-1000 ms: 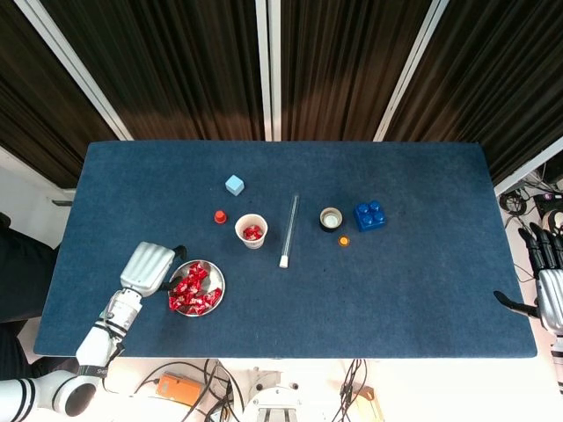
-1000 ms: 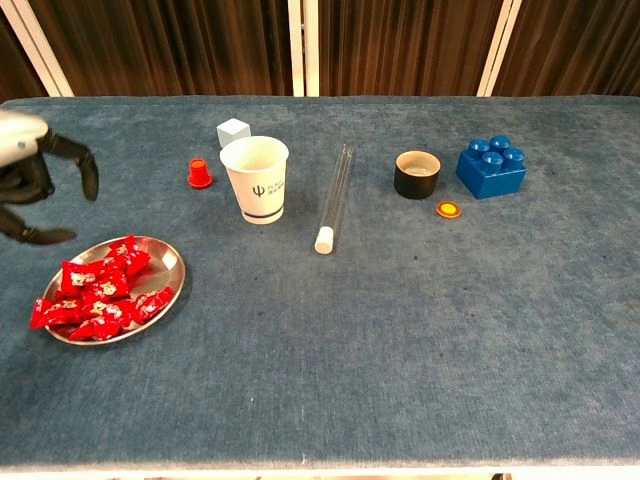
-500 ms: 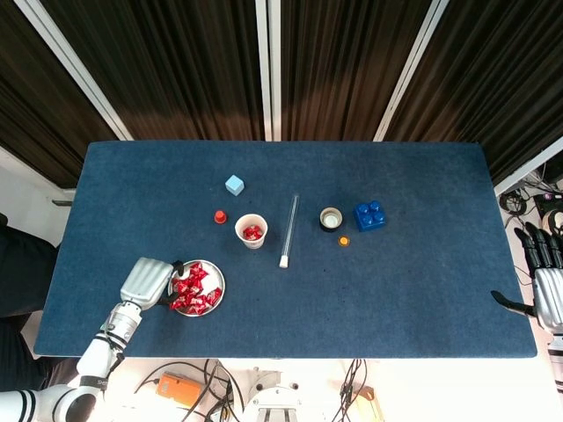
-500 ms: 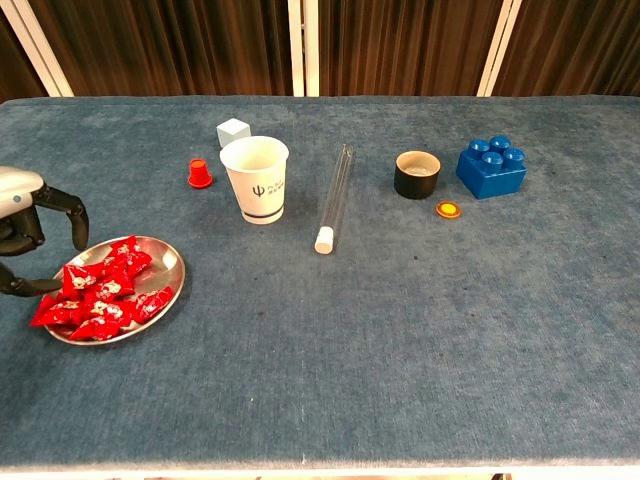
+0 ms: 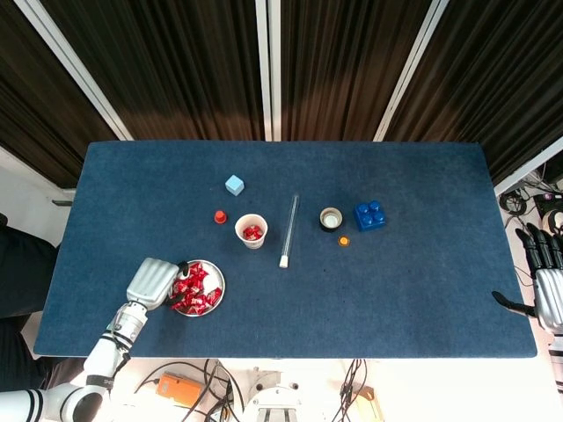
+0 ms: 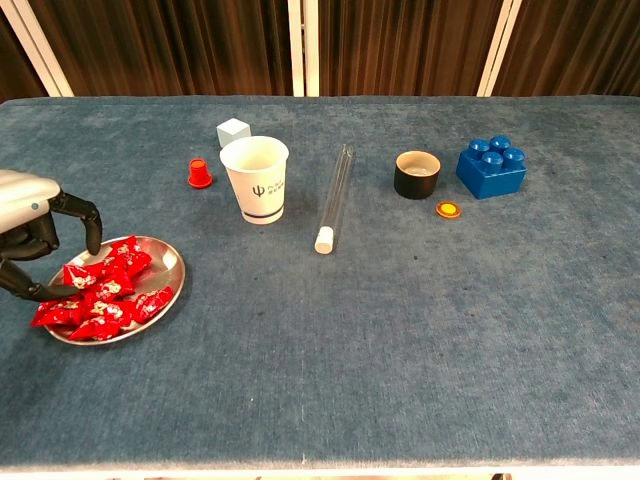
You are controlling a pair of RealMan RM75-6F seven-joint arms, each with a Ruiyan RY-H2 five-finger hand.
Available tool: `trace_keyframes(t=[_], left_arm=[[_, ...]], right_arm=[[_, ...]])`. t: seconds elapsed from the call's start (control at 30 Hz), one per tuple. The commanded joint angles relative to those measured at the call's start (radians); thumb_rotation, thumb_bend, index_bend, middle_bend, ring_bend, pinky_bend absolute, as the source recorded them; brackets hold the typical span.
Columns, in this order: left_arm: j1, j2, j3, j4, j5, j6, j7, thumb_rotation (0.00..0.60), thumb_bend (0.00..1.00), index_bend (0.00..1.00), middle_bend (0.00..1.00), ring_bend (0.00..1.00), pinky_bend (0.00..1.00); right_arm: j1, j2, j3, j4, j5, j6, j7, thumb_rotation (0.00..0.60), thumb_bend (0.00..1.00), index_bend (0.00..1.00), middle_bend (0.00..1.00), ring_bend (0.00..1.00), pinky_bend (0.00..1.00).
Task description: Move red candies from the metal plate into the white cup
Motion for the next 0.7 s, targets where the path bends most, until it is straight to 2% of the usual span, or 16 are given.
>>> trace_keyframes(t=[0.03,0.3,0.7], left_arm=[[0.003,0.000,-0.002,-0.004,-0.010,-0.006,0.011,0.600,0.16,0.43,0.96,0.86,0.89],[0.002,-0.003,-0.009,0.001,-0.031,-0.029,0.026,0.600,0.20,0.44,0.96,0.86,0.89],[-0.001,-0.001,-0.013,0.011,-0.044,-0.063,0.016,0.600,0.28,0.51,0.96,0.86,0.89]], right_arm=[[0.000,0.000,-0.001,0.000,0.000,-0.001,0.000,0.600,0.17,0.00,0.00,0.00,0.00],[-0.001,0.000,-0.002,-0.003,0.001,0.000,-0.005,0.600,0.17,0.00,0.00,0.00,0.00],[0.001,0.000,-0.002,-0.009,0.003,-0.003,-0.011,0.600,0.17,0.00,0.00,0.00,0.00]])
